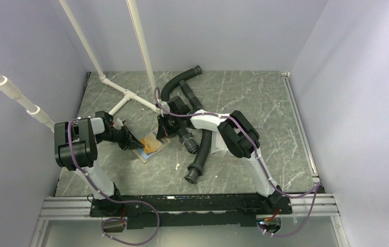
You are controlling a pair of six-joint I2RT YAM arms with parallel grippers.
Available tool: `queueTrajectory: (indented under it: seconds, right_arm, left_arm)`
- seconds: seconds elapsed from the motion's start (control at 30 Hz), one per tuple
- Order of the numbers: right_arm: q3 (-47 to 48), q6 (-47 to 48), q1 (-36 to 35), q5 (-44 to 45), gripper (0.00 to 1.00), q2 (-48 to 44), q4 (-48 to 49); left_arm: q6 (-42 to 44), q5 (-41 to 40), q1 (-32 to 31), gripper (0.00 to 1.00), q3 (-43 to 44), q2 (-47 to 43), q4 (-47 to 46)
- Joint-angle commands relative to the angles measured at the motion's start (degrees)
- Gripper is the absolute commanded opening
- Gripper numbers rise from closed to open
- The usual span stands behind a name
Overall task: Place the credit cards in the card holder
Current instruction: Insert the credit card into the card holder.
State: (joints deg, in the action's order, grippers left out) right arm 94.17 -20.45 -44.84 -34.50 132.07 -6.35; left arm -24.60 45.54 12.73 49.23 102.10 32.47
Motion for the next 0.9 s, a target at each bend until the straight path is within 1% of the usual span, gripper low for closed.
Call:
queueTrajectory:
  seconds: [0.0,0.13,0.23,0.4,0.63,0.77,0.87]
  right_arm:
    - [0.90,2.28,0.19,3.14,0.01,2.22,-2.22]
    - [1.12,2.08,0.19,3.03,0.01,2.64,-2.17]
    - [1.16,2.16,0.24,3.19,0.01,2.69,-2.35]
    - [1.01,1.99,0.19,3.10,0.01,2.49,-2.07]
    - [0.73,1.66,0.19,2.89,0.01,2.40,-1.75]
    - [0.25,1.18,0.19,3.20,0.01,1.85,-1.27]
    - [0.61,1.77,0.11,5.31,0.04,-0.15,-3.47]
  left_arm:
    - [1.53,-3.13,0.32,0.00,1.18,0.53,-0.65]
    - [-0.26,-1.93,0.36,0.00,0.44,0.83,-2.86]
    - [-2.66,-2.79,0.40,0.00,-1.18,-0.12,-4.74]
    - [-10.49,-3.26,0.54,0.00,-6.02,-3.09,-11.47]
    - [-13.82,-6.16,0.54,0.00,-8.68,-6.99,-12.81]
    - [-19.13,-4.74,0.53,0.00,-12.60,-9.04,-18.87]
    - [-20.57,-3.71,0.54,0.00,-13.63,-8.46,-21.05]
